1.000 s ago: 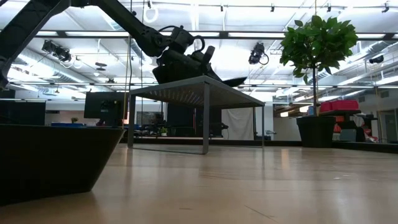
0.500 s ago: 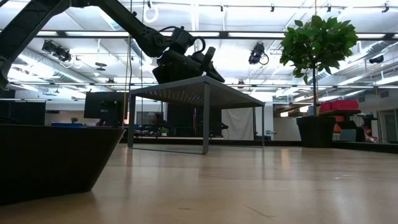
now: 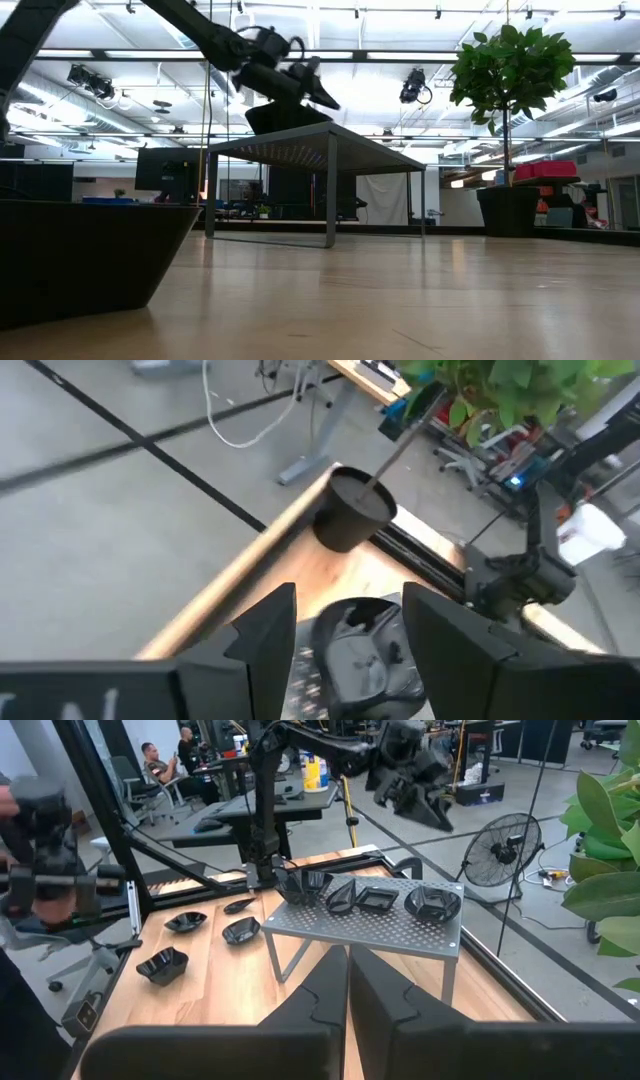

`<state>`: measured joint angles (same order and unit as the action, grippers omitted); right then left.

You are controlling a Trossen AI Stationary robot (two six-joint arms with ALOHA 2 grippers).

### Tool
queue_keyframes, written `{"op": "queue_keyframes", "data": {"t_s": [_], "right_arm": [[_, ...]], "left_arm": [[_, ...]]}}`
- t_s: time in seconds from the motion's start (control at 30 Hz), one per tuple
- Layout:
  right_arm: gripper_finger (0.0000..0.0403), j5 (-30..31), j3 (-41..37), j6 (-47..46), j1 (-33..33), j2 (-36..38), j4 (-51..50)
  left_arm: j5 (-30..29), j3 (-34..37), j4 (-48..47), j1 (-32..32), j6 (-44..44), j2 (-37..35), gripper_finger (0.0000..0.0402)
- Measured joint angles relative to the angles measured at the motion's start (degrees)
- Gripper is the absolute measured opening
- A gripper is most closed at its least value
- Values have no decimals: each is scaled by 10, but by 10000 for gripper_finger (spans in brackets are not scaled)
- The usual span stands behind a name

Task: Pick & Place Mini shaped plates
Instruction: Stack the black square shaped plate on top of the black square shaped plate on the shelf

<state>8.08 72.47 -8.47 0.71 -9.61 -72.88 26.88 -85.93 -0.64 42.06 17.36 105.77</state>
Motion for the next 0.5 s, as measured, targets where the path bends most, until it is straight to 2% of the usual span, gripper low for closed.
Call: {"op": "queue_keyframes", "data": {"t_s": [0.27,0.5], "right_arm": [[20,0,0,0,0,0,0],[20,0,0,0,0,0,0]], "left_arm": [[3,0,-161,39,-101,-77,191],[1,1,-312,52,-178,-103,191]]}}
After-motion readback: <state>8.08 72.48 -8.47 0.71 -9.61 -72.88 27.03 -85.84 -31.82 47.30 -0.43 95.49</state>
